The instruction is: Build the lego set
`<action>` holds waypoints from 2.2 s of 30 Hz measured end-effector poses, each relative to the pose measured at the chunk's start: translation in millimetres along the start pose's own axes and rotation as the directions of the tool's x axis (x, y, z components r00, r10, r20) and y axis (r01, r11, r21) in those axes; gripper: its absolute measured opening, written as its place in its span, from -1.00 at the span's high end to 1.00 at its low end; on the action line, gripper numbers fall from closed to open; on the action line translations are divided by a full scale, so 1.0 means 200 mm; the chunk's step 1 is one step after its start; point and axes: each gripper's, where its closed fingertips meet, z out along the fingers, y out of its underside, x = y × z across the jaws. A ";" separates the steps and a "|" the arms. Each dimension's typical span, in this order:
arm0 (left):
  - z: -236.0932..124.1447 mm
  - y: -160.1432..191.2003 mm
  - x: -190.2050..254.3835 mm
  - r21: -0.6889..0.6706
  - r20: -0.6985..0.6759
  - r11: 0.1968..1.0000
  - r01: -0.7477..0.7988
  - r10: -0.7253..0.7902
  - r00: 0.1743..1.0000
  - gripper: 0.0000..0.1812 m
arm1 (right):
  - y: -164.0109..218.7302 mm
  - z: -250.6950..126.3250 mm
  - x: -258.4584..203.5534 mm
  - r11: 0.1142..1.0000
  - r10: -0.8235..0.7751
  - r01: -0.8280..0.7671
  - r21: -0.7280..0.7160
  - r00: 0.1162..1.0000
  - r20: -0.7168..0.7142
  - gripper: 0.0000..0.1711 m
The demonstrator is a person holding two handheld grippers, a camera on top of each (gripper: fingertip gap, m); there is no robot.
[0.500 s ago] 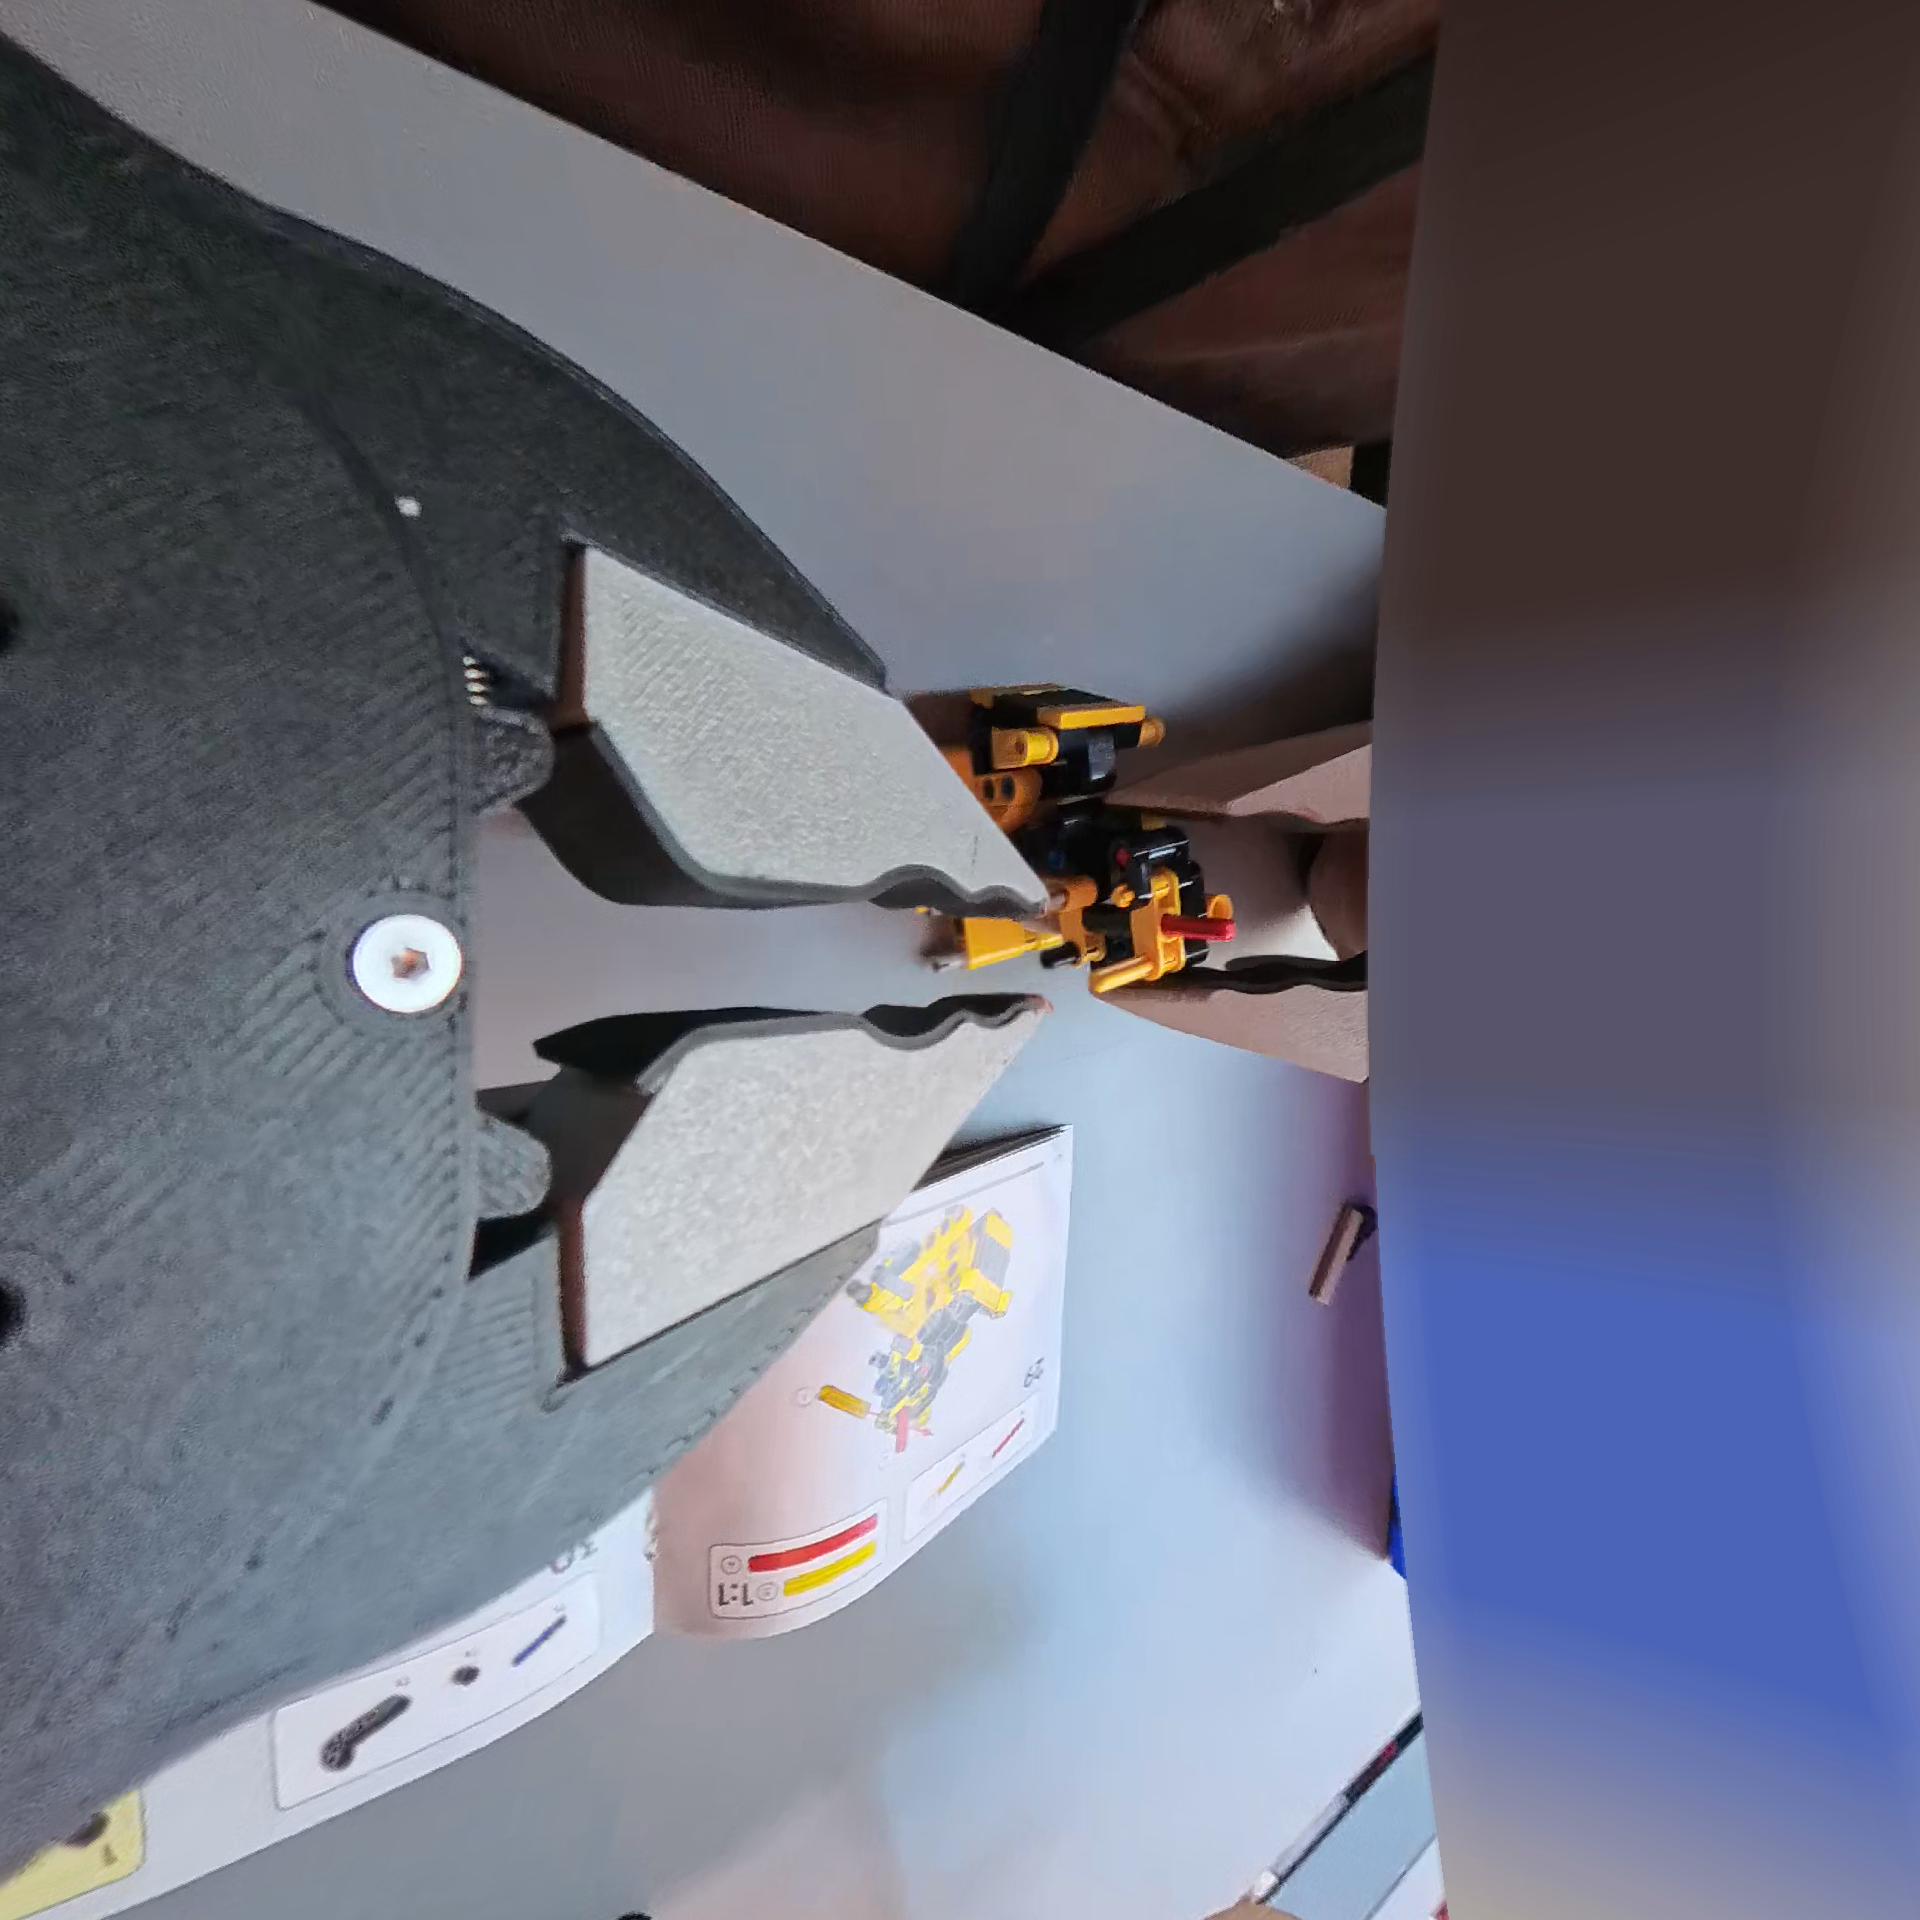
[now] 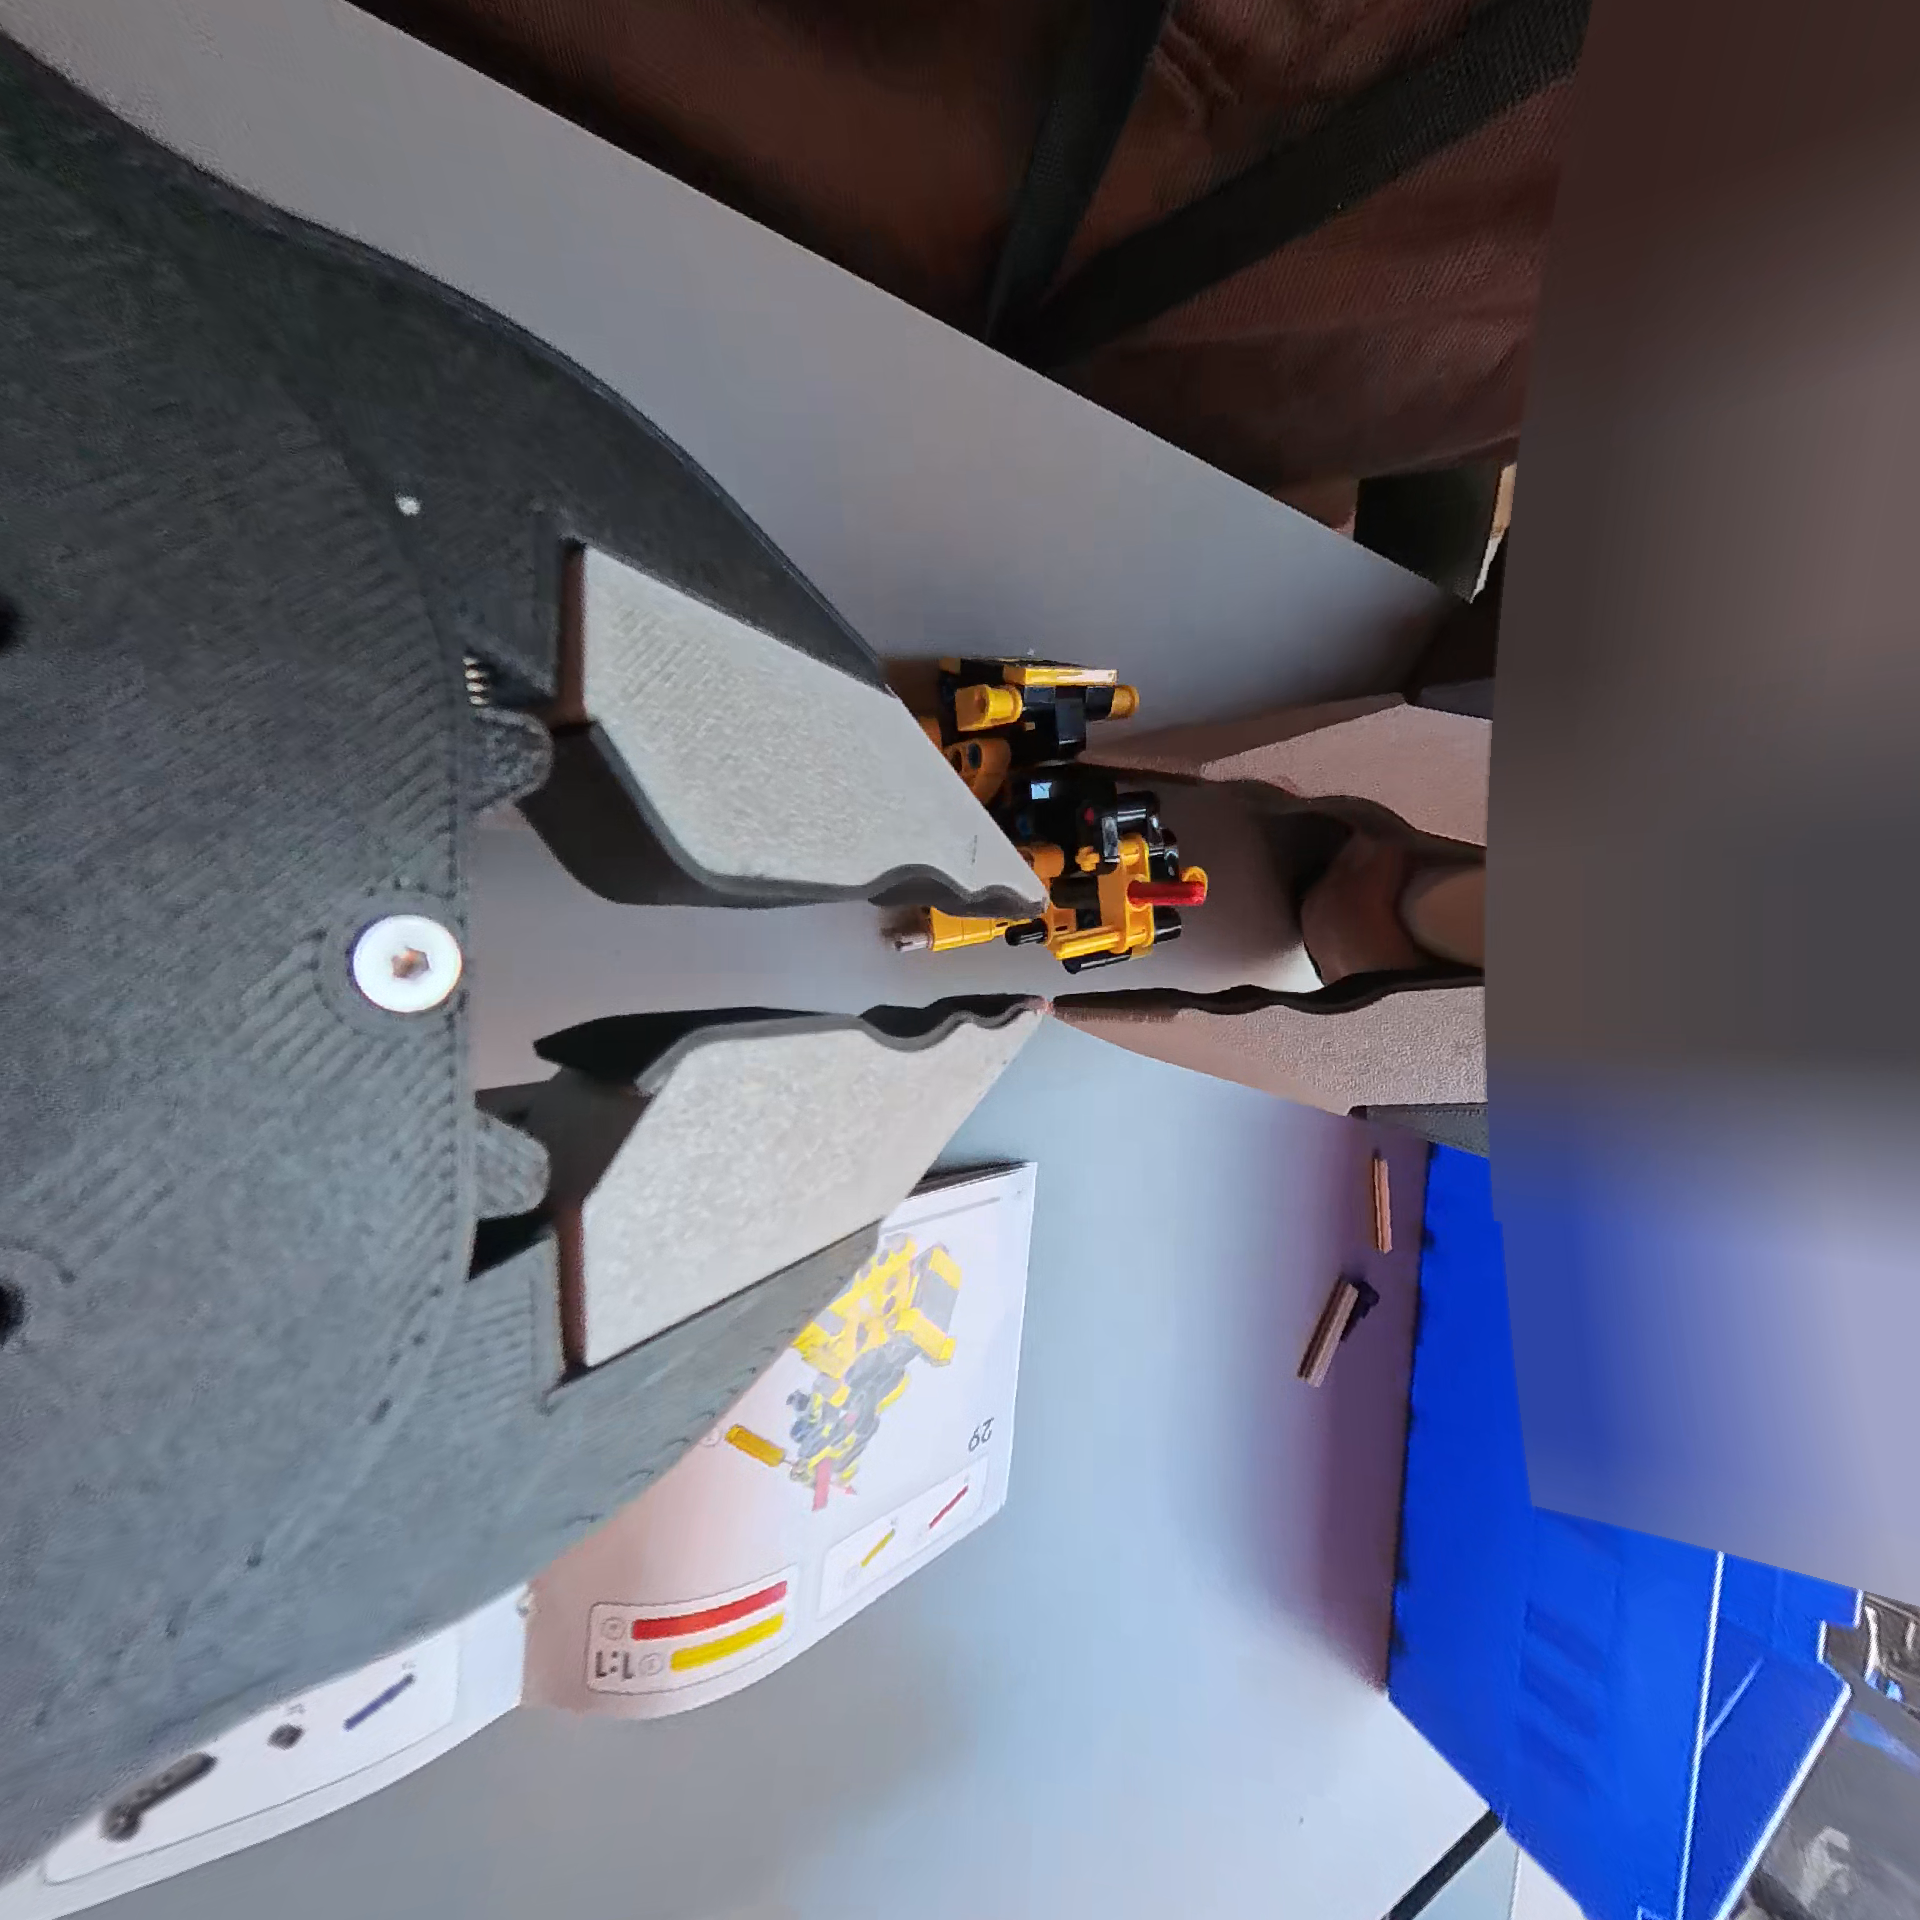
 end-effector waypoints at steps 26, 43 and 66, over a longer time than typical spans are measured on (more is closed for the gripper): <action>-0.07 0.02 0.01 -0.001 0.034 0.999 -0.053 0.053 0.998 0.66 | -0.01 0.03 -0.03 1.000 -0.005 0.005 -0.019 0.999 0.035 0.99; -0.08 0.00 0.04 0.027 -0.046 1.000 -0.006 0.007 0.999 0.63 | -0.02 0.03 -0.05 0.998 0.066 -0.068 0.010 0.991 0.115 0.99; -0.08 -0.03 0.01 0.050 0.111 0.991 -0.120 0.114 0.987 0.70 | 0.00 0.02 -0.03 0.997 0.075 -0.074 -0.010 0.993 0.087 0.99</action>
